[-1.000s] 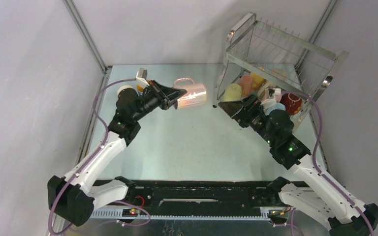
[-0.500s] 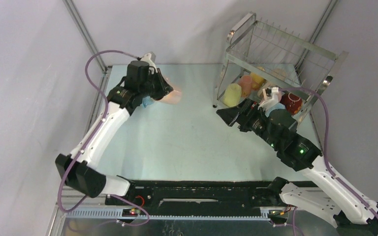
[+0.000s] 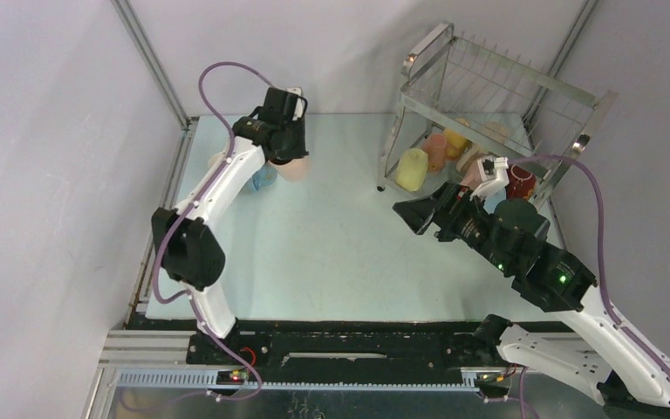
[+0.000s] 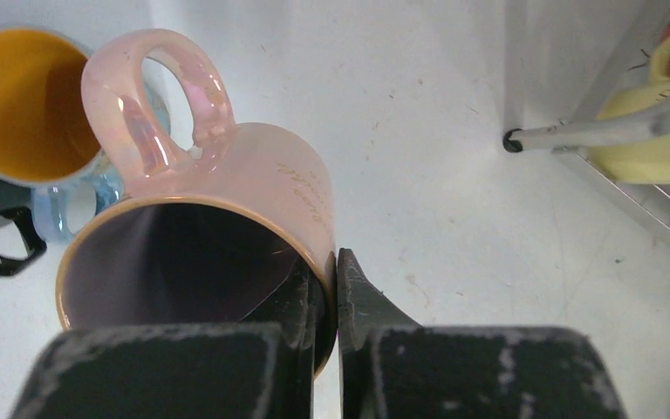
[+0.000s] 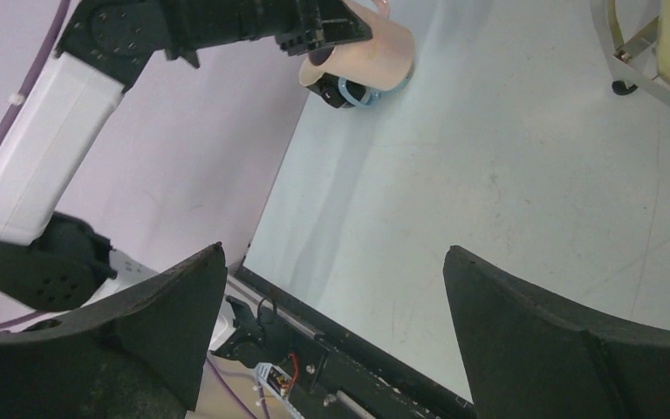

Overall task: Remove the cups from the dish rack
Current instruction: Place the cup at the center of the board.

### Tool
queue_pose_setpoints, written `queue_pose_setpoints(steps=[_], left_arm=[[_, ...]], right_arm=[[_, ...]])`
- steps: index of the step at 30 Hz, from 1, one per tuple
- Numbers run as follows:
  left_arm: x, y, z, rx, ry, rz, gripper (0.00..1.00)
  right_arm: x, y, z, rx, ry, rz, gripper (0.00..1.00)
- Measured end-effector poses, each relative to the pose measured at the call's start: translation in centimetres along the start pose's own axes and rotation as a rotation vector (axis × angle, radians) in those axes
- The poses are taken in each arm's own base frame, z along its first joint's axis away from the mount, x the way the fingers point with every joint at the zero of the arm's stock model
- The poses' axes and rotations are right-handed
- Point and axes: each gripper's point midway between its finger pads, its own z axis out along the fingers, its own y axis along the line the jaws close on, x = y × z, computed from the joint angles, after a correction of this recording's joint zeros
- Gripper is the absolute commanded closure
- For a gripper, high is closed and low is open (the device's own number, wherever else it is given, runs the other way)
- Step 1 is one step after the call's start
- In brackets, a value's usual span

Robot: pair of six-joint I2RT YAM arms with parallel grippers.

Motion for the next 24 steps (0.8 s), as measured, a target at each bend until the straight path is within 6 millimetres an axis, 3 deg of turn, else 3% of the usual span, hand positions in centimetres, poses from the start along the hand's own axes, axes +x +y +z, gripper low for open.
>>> queue_pose_setpoints(steps=[12, 24], left_arm=[[-1.5, 0.6, 6.7, -0.053, 0.053, 0.066, 1.0], [1.2, 2.0, 11.9, -0.107, 0.168, 0.122, 1.0]], right_arm=[[0.6, -0.3, -1.1, 0.007, 0.027, -0.023, 0.0], [1.0, -0.7, -1.5, 0.018, 0.043, -0.043, 0.0]])
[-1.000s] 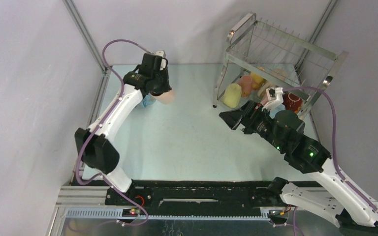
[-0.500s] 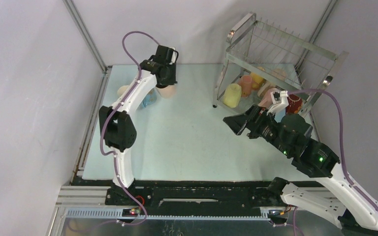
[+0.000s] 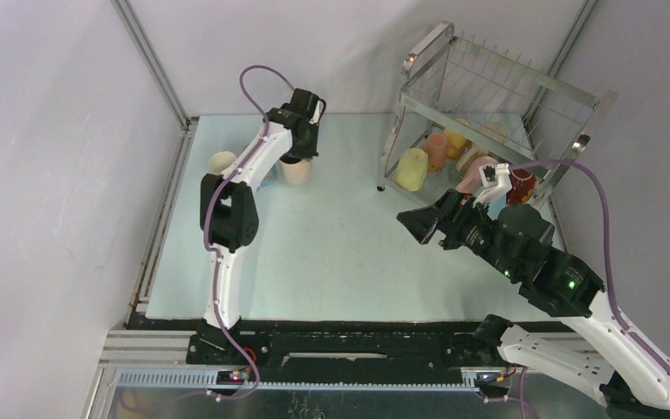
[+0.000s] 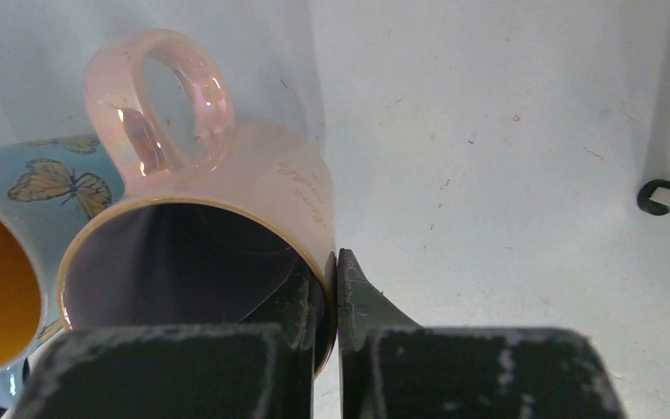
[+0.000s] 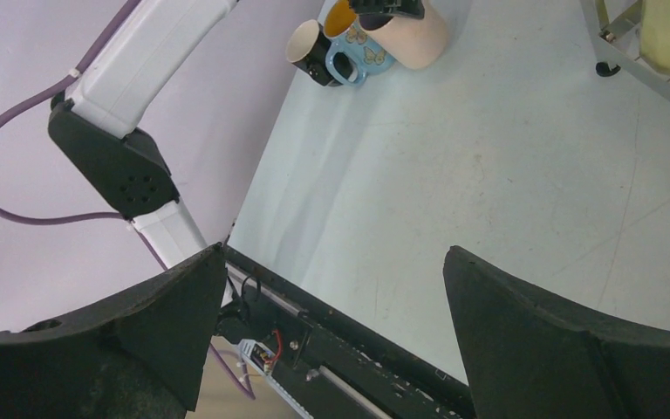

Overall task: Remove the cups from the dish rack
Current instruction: Place the cup at the center of the board.

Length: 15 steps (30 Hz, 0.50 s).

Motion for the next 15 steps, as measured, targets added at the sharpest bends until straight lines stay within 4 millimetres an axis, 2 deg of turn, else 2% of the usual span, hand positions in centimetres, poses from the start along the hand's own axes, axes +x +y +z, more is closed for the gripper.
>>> queue_pose_setpoints(steps=[7, 12, 15], left_arm=[[1.0, 0.4, 1.8, -0.011, 0.047, -0.001, 0.98], [1.3, 0.8, 2.2, -0.013, 0.063, -0.008, 0.88], [1.3, 0.9, 2.2, -0.01, 0.065, -0.01, 0.74]], right_arm=[[0.0, 0.0, 0.0, 0.0, 0.001, -0.004, 0.0], [0.1, 0.0, 0.2, 0.003, 0.004, -0.008, 0.0], [0.2, 0.0, 0.2, 0.002, 0.008, -0.01, 0.0]])
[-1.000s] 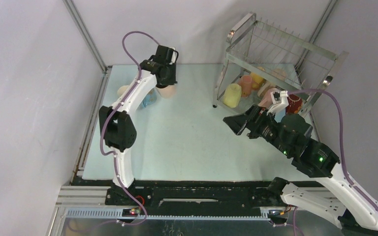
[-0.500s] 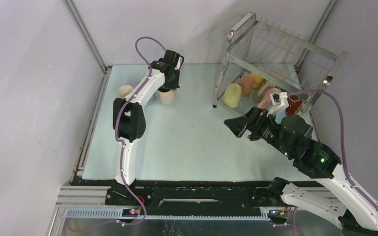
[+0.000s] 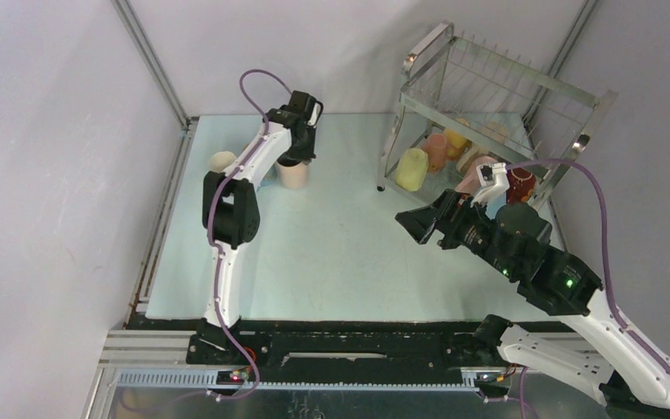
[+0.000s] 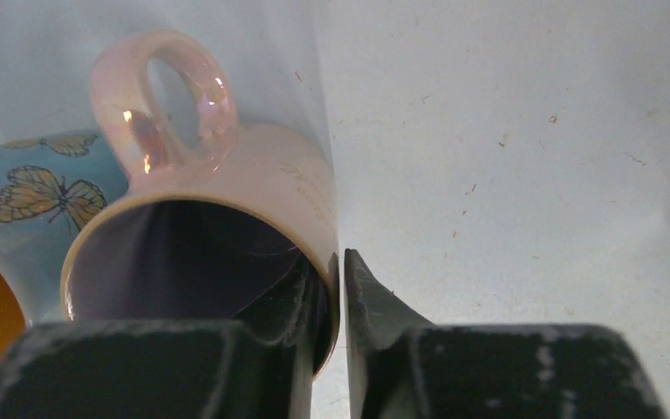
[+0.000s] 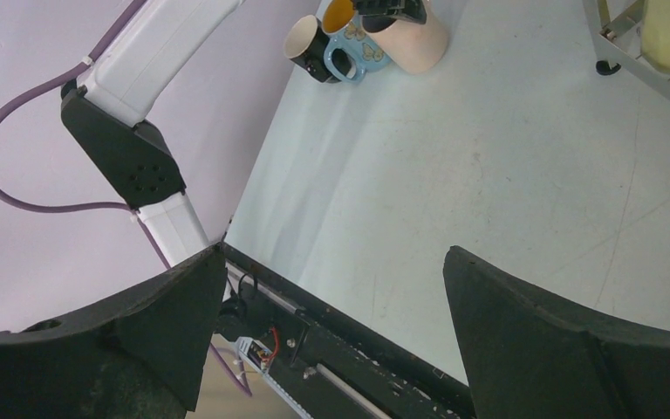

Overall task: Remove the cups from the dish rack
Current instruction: Place the cup at the center of the board, then unload the cup from the dish rack.

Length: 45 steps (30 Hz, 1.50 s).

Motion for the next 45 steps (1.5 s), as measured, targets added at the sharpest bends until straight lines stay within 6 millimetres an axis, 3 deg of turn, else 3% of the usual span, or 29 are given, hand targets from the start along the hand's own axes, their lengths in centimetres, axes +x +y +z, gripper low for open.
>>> queue_pose_setpoints(steps=[7, 9, 10, 18, 21, 25, 30, 36, 41, 45], left_arm=[[-1.5, -0.1, -0.6, 0.009, -0.043, 0.012, 0.27], [-1.7, -0.2, -0.7, 0.014, -0.052, 0.013, 0.04], [-1.7, -0.2, -0.7, 0.015, -0.051, 0.014, 0.01], [-2.5, -0.5, -2.3, 0.036, -0.08, 0.014, 0.0], [-3.6, -0.6, -4.6, 0.049, -0.126, 0.008, 0.0], [-5.4, -1.2, -9.1, 0.086, -0.218, 0.002, 0.0], [-5.9, -2.1, -14.4, 0.132, -0.313, 0.0, 0.0], [-4.0, -3.4, -18.6, 0.195, -0.361, -0.002, 0.0], [-0.7, -4.2, -21.0, 0.273, -0.356, -0.018, 0.0], [0.8, -5.0, -23.7, 0.337, -0.393, -0.017, 0.0]], right_arm=[[0.3, 0.1, 0.1, -0.007, 0.014, -0.003, 0.0], [0.3, 0.1, 0.2, -0.008, 0.017, -0.003, 0.0], [0.4, 0.2, 0.2, -0.008, 0.018, -0.003, 0.0], [0.5, 0.2, 0.2, -0.013, 0.024, -0.003, 0.0], [0.5, 0.3, 0.2, -0.014, 0.027, -0.003, 0.0], [0.6, 0.3, 0.3, -0.015, 0.032, -0.005, 0.0], [0.7, 0.3, 0.4, -0.014, 0.035, -0.01, 0.0], [0.6, 0.0, 0.5, -0.004, 0.031, -0.021, 0.0], [0.7, -0.2, 0.5, 0.008, 0.031, -0.029, 0.0], [0.7, -0.3, 0.7, 0.013, 0.033, -0.034, 0.0]])
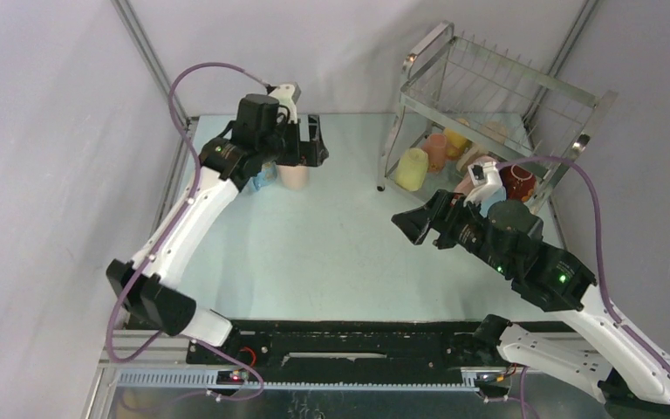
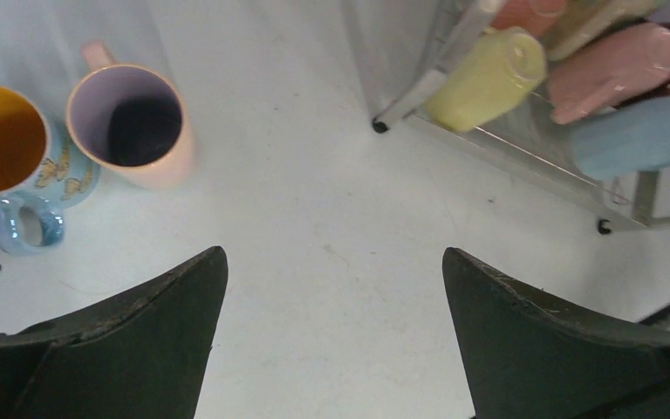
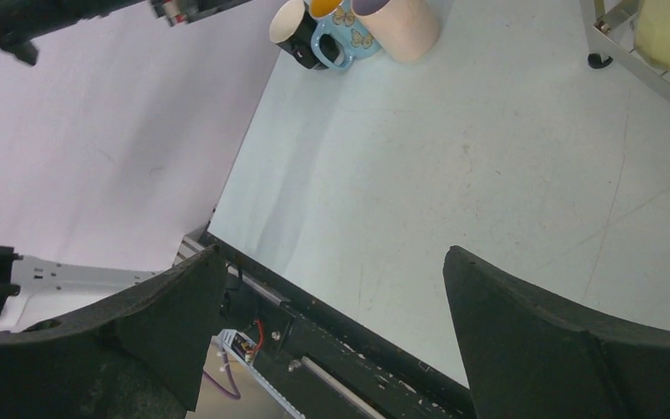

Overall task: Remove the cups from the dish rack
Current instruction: Unload the cup from the dish rack.

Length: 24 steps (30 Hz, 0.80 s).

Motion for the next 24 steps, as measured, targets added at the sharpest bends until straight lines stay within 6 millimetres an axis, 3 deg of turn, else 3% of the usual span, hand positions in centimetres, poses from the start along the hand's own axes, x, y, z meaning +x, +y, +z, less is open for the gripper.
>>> queue_pose_setpoints(steps=[5, 10, 17, 24], left_arm=[[1.0, -2.1, -3.5, 0.086, -0.041, 0.013, 0.0], [3.3, -3.1, -6.2, 0.15, -0.061, 0.024, 0.0], [7.1, -2.9, -7.4, 0.189, -0.027, 0.012, 0.0], [8.0, -3.2, -8.4, 0.225, -0.031, 0.016, 0.0]], right_arm=[[0.1, -0.2, 0.3, 0.012, 0.002, -0.005, 0.0], [0.2, -1.0, 1.0, 0.058, 0.0, -0.016, 0.0], [0.9, -3.7, 3.0, 0.191, 0.005, -0.056, 0.0], [2.1, -7.9, 5.7, 0.359, 0.026, -0.099, 0.0]])
